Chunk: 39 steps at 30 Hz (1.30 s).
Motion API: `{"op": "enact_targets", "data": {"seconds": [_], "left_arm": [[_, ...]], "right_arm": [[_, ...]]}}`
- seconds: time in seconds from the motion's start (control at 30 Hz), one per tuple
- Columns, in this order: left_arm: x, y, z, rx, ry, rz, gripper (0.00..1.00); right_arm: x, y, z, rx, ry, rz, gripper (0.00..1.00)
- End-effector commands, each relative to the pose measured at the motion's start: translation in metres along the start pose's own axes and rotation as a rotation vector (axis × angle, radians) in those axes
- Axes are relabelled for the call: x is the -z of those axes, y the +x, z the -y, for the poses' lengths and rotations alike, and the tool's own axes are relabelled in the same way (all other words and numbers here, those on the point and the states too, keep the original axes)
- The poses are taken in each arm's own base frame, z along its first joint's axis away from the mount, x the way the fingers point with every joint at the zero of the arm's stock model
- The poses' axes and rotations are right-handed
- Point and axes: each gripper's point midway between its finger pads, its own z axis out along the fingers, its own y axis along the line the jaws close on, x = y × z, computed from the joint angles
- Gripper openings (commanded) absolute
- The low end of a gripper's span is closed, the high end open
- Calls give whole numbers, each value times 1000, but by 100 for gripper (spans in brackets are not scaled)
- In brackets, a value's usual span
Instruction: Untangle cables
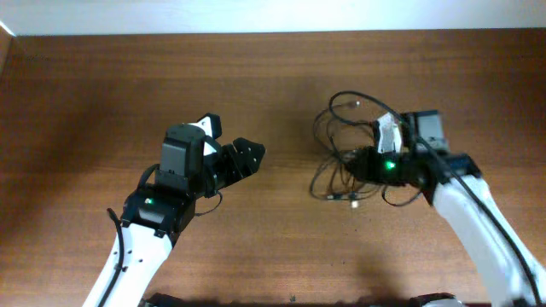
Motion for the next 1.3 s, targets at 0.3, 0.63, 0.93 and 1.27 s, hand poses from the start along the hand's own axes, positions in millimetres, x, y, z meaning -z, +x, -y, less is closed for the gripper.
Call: {"op": "enact_targets", "data": {"seconds": [0.3, 0.63, 0.93, 1.27], "left_arm": [[-27, 59, 26, -562, 36, -98, 92], [-147, 88, 52, -917, -34, 94, 93], [-180, 79, 34, -908, -105, 177, 0], [-51, 12, 60, -146, -27, 329, 0]], "right_arm": [[46, -12, -93, 66, -398, 77, 4], [51, -32, -88, 43, -363, 157, 4], [76, -57, -88, -3, -344, 227, 4], [36, -12, 40, -327, 219, 72, 95]]}}
